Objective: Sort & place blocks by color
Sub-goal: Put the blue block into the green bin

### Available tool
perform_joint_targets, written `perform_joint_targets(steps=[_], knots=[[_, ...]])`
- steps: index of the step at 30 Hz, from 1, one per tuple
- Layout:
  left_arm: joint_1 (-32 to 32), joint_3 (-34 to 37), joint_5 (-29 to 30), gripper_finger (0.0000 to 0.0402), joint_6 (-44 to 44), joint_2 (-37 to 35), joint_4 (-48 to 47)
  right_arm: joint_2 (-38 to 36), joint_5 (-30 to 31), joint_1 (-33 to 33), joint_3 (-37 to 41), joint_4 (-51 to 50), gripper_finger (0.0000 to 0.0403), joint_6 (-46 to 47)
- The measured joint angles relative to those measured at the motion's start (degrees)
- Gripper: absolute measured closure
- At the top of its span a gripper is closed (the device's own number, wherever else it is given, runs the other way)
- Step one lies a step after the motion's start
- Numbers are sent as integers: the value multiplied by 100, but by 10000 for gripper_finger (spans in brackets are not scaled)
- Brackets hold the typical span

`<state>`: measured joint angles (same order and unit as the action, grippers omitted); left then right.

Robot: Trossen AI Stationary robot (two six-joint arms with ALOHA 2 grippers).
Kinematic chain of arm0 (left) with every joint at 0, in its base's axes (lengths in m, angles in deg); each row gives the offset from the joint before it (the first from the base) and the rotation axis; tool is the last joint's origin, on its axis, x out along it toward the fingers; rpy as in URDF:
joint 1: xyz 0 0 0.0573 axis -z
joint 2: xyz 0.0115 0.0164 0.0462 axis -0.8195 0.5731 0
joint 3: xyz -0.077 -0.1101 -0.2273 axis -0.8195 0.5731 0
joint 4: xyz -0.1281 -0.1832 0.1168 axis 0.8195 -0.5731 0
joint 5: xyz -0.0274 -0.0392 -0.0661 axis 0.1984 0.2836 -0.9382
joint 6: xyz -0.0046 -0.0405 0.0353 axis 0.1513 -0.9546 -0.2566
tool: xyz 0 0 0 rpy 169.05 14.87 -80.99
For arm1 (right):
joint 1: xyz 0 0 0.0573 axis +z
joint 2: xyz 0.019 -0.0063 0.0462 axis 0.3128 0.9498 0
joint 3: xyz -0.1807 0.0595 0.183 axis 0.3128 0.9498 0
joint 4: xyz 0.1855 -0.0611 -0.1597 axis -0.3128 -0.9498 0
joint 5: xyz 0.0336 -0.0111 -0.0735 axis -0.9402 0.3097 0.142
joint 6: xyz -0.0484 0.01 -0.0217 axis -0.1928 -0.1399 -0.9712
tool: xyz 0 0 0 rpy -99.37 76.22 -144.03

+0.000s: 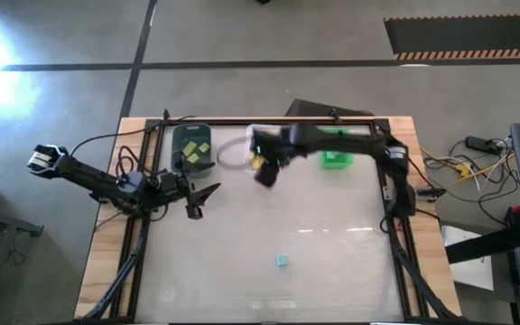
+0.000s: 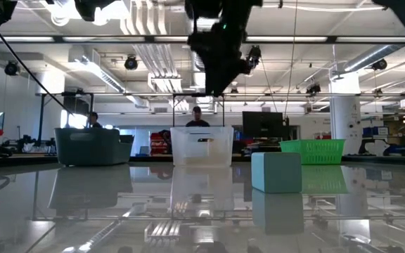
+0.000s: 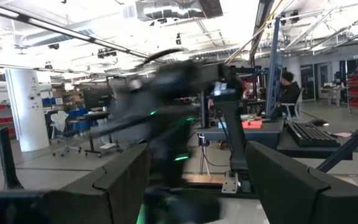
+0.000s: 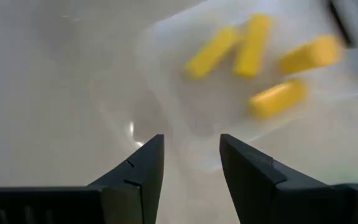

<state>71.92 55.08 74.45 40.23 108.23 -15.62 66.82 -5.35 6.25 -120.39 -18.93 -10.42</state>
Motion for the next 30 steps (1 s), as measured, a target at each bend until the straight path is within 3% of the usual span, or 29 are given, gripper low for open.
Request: perform_joint_targets(steps=[8,15,22,30], knots=[[4,-5,-7,155,4,-13,10,-770,12,1803,1474,772,263,514],[-2,-29,-11,155,185,-20,13,-902,-25,3009,2421,1501,222,743],[-2,-106,-11,155,323,-24,50,-904,-23,3608,3086,2463,176,429],[-2,-95,-12,155,403,-29,218,-778,-20,3698,3781,3597,158,432]])
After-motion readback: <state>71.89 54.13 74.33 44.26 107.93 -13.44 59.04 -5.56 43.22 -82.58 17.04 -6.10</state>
